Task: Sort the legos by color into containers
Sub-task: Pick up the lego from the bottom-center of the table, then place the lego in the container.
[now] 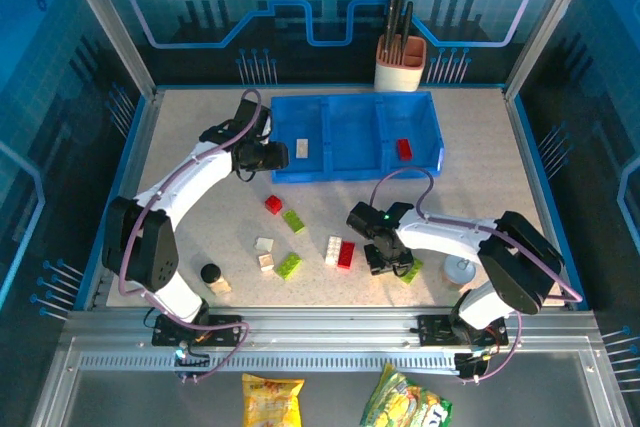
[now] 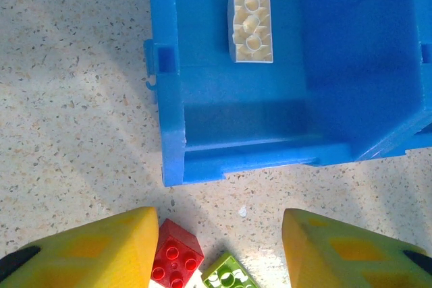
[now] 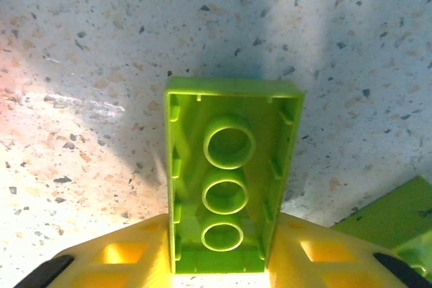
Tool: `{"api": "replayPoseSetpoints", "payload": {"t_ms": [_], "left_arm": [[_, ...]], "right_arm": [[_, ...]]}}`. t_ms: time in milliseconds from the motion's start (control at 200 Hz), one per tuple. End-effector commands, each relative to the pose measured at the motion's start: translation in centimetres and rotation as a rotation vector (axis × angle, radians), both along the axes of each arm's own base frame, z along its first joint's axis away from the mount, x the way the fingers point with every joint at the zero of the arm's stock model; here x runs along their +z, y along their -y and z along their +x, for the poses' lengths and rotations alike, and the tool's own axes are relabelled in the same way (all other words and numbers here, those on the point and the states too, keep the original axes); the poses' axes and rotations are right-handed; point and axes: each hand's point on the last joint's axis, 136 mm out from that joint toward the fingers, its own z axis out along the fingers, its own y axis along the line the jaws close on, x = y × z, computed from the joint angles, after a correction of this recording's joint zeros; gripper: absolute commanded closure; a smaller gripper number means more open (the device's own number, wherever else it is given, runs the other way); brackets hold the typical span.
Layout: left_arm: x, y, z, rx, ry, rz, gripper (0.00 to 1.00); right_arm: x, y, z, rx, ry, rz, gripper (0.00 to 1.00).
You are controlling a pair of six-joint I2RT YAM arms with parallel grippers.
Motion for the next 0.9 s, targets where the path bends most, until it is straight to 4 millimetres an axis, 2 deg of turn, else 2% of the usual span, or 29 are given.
{"api": "replayPoseSetpoints", "payload": {"t_ms": [0, 85, 105, 410, 695, 895], "left_arm": [[0.2, -0.2, -0.9, -0.003, 0.0, -0.023, 0.47], [-0.5, -0.8, -1.6, 0.007, -0.016, -0.031, 0.47], [-0.7, -1.0, -1.8, 0.01, -0.018, -0.031, 0.47], [-2.7, -2.7, -4.9, 0.052, -0.058, -0.057, 0.46], [-3.9, -3.3, -7.6, 0.06, -0.086, -0.062, 0.45], [-4.2, -3.7, -8.6, 0.068, -0.094, -0.063, 0.45]], "right_arm": [[1.4, 0.2, 0.9, 0.0, 0.024, -0.003, 0.63], [1.6, 0.5, 1.1, 0.007, 0.022, -0.011, 0.63], [2.3, -0.2, 1.8, 0.008, 0.041, 0.009, 0.63], [5.2, -1.4, 5.5, 0.022, 0.092, 0.053, 0.64], [8.2, -3.0, 11.3, 0.021, 0.168, 0.105, 0.64], [9.8, -3.5, 15.7, 0.004, 0.21, 0.136, 0.64]]}}
